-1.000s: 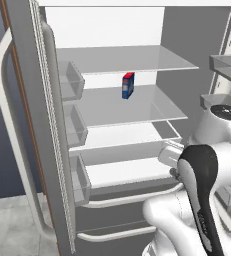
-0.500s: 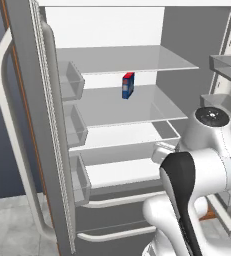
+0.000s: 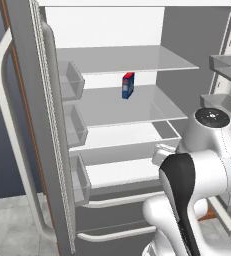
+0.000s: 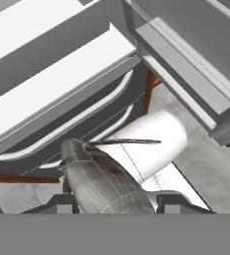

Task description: Take the fish out of the fridge, briefly rinse it in the sink, and place it on the tray next to the sink.

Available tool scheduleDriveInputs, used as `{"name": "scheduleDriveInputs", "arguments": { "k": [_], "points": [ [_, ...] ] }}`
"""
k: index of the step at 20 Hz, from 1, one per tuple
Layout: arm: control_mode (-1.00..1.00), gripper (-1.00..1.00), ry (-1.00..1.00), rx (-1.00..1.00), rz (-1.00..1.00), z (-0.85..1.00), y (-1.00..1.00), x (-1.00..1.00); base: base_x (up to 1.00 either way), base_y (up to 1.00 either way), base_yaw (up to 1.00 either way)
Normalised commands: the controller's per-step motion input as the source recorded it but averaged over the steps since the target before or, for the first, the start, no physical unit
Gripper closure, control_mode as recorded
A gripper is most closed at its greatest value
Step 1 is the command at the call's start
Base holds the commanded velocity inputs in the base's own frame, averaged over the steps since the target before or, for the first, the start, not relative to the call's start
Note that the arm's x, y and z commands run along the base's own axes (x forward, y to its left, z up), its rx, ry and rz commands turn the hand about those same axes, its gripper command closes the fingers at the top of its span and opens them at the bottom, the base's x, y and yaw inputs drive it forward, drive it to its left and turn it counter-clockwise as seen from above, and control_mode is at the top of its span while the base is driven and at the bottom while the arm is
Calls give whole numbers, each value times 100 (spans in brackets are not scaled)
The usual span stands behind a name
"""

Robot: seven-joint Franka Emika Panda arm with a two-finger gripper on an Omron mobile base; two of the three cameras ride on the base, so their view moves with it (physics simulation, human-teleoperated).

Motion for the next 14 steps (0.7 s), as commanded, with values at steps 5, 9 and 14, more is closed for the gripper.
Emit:
{"name": "scheduleDriveInputs", "arguments": {
  "k": [5,9,14],
  "points": [
    [100,100,0,0,0,0,0,0,-100,2,-2],
    [100,100,0,0,0,0,0,0,-100,-2,-5],
    [100,100,0,0,0,0,0,0,-100,-79,-13]
  ]
}}
